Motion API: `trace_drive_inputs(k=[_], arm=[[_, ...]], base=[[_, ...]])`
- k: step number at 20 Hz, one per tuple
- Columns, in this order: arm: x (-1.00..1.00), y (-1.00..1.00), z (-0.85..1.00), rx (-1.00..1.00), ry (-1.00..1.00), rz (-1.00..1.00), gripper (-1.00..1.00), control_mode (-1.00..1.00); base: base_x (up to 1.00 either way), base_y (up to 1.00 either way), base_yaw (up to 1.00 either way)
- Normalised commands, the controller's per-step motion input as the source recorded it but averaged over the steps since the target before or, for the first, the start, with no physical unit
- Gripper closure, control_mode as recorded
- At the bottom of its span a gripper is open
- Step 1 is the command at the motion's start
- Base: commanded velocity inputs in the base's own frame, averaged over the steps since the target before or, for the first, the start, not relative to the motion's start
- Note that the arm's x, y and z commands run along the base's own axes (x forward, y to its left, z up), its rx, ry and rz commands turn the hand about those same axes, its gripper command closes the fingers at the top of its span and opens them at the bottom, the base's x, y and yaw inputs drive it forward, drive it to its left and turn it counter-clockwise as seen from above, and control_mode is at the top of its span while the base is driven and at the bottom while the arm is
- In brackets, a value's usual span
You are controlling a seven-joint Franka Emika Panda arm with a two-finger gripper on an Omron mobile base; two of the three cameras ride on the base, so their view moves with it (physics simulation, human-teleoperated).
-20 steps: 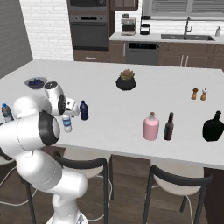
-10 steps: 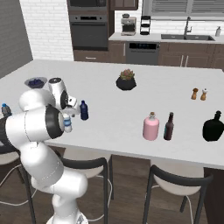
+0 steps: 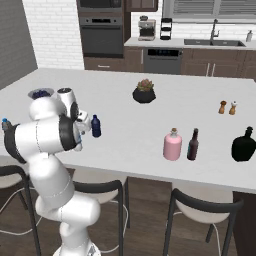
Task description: Move the plastic bottles in the middle to the plastics group, and the glass bottles in the middle to the glass group.
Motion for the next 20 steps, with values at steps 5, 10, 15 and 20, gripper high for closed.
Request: trace_drive_inputs(k=[5, 10, 15, 20], arm=[[0.01, 0.00, -0.24, 0.00, 0.00, 0.00, -1.00, -1.00], [0.01, 0.00, -0.07, 0.00, 0.00, 0.00, -1.00, -1.00], [0.00, 0.00, 0.00, 0.00, 0.00, 0.00, 1.00, -1.00], [0.00, 0.00, 0.00, 0.00, 0.00, 0.00, 1.00, -1.00]], base=[[0.00, 0.00, 0.00], [0.00, 0.00, 0.00], [0.00, 0.00, 0.00], [0.00, 0.00, 0.00]])
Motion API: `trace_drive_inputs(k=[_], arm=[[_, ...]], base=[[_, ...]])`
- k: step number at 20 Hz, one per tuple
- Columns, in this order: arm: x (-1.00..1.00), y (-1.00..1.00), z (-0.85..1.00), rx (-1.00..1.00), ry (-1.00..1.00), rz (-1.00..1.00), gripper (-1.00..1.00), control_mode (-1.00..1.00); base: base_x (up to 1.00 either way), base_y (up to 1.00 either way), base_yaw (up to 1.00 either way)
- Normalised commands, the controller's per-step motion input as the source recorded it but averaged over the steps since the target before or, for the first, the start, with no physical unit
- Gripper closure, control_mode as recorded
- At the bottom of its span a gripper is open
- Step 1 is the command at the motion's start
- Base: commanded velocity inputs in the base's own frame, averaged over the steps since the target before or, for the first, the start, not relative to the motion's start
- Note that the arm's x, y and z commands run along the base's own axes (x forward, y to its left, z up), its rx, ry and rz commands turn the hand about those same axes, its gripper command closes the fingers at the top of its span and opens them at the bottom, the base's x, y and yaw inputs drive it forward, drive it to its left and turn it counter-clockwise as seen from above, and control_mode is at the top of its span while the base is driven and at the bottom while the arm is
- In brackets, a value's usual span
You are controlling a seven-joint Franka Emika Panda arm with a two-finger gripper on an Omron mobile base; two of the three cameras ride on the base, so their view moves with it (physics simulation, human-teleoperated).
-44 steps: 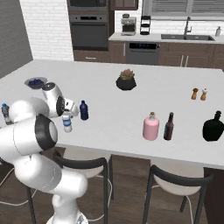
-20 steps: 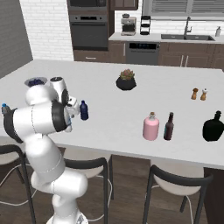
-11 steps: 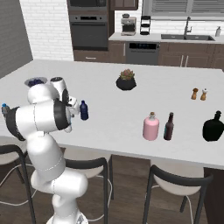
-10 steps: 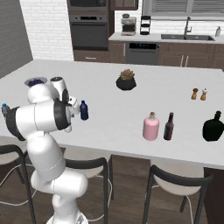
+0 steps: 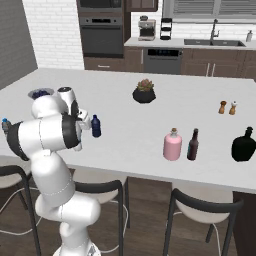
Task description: Move the plastic bottles in the middle to the plastics group, and the glass bottles in the middle to the glass group.
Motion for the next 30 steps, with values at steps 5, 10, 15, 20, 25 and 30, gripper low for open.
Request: trace_drive_inputs(k=[5, 10, 15, 20, 25, 30], arm=[[0.00, 0.06, 0.44, 0.03, -0.04, 0.00, 1.00, -1.00], [0.00, 0.52, 0.79, 0.10, -0.03, 0.02, 1.00, -1.00], [0.04, 0.90, 0.37, 0.03, 0.08, 0.12, 1.00, -1.00], [0.22, 1.00, 0.13, 0.00, 0.20, 0.13, 1.00, -1.00], [0.12, 0.95, 0.01, 0.00, 0.12, 0.10, 1.00, -1.00], [0.00, 0.53, -0.11, 0.00, -0.02, 0.12, 1.00, -1.00]], base=[[0.00, 0.00, 0.00], [0.00, 0.00, 0.00], [0.00, 0.00, 0.00], [0.00, 0.00, 0.00], [0.00, 0.00, 0.00], [0.00, 0.00, 0.00]])
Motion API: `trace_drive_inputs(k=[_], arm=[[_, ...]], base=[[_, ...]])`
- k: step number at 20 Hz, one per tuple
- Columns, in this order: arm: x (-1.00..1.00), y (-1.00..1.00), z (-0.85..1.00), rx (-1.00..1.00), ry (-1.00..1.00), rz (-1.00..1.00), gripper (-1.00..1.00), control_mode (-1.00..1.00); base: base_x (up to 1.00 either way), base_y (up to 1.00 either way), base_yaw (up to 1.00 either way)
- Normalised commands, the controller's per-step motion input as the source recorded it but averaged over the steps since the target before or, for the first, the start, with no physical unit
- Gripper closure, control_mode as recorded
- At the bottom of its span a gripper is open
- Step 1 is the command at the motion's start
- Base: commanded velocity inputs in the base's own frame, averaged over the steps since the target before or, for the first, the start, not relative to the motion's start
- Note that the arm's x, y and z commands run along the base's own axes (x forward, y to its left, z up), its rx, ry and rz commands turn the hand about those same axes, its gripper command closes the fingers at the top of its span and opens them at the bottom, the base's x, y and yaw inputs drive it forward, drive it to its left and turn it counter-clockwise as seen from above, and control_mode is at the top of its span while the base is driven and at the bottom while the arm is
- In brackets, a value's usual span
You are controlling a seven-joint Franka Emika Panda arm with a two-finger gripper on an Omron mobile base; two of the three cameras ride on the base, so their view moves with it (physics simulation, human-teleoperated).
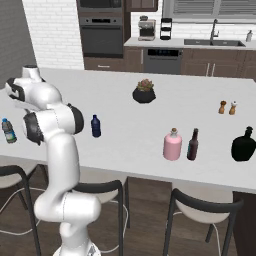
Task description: Move the plastic bottles in the middle to the plastics group, and the glass bottles in the middle to the glass group.
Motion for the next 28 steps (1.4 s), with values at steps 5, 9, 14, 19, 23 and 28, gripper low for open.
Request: trace_drive_inputs(k=[5, 9, 14, 19, 23, 28], arm=[[0.12, 0.33, -0.31, 0.00, -0.04, 0.11, 1.00, -1.00], [0.60, 0.33, -0.14, 0.00, 0.03, 0.09, 1.00, -1.00], [0.43, 0.33, -0.03, 0.00, 0.05, 0.10, 1.00, -1.00], [0.04, 0.17, -0.01, 0.00, -0.06, 0.07, 1.00, -1.00], [-0.99, -0.10, -0.26, 0.00, -0.17, 0.01, 1.00, -1.00], [-0.51, -0.08, -0.28, 0.00, -0.18, 0.04, 1.00, -1.00]], base=[[0.00, 0.00, 0.00], [0.00, 0.00, 0.00], [0.00, 0.00, 0.00], [0.00, 0.00, 0.00], [0.00, 0.00, 0.00], [0.00, 0.00, 0.00]])
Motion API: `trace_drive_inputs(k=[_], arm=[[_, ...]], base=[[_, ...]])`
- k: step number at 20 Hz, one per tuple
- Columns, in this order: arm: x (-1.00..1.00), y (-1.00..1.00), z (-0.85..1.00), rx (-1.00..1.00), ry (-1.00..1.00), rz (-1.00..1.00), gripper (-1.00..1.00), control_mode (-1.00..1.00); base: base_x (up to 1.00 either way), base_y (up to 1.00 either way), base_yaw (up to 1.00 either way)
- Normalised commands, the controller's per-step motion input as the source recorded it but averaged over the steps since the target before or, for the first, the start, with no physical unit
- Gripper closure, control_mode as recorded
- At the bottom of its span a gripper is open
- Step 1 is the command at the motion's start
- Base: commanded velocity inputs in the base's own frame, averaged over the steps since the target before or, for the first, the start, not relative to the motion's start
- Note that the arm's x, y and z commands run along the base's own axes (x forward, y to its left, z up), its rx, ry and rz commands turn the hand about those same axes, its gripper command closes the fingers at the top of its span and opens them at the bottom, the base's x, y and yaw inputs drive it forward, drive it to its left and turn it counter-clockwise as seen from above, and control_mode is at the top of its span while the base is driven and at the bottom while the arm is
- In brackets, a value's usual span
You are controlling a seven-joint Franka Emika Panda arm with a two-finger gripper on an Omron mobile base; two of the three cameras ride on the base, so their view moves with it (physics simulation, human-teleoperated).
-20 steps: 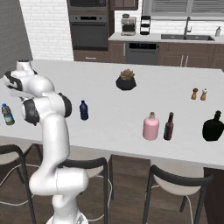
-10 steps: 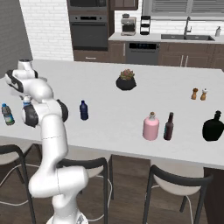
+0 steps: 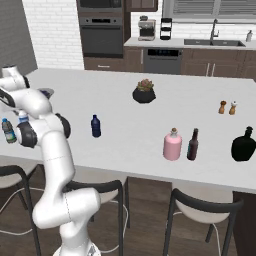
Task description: Move the plastic bottles in the middle to the plastics group, and the glass bottles in the middle to the glass group.
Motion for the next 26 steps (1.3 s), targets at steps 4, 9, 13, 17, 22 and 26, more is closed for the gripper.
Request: trace_drive_inputs(k=[4, 9, 13, 17, 22, 26], arm=[[0.14, 0.00, -0.06, 0.06, -0.14, 0.08, 1.00, -1.00], [0.36, 0.00, -0.08, 0.12, -0.05, 0.08, 1.00, -1.00], [0.26, 0.00, -0.20, 0.06, 0.00, 0.09, 1.00, -1.00], [0.01, 0.00, -0.40, 0.02, -0.06, 0.12, 1.00, -1.00], [-0.01, 0.03, -0.41, 0.00, -0.07, 0.12, 1.00, -1.00], [0.00, 0.03, -0.35, 0.00, -0.04, 0.11, 1.00, -1.00]], base=[[0.00, 0.00, 0.00], [0.00, 0.00, 0.00], [0.00, 0.00, 0.00], [0.00, 0.00, 0.00], [0.00, 0.00, 0.00], [0.00, 0.00, 0.00]])
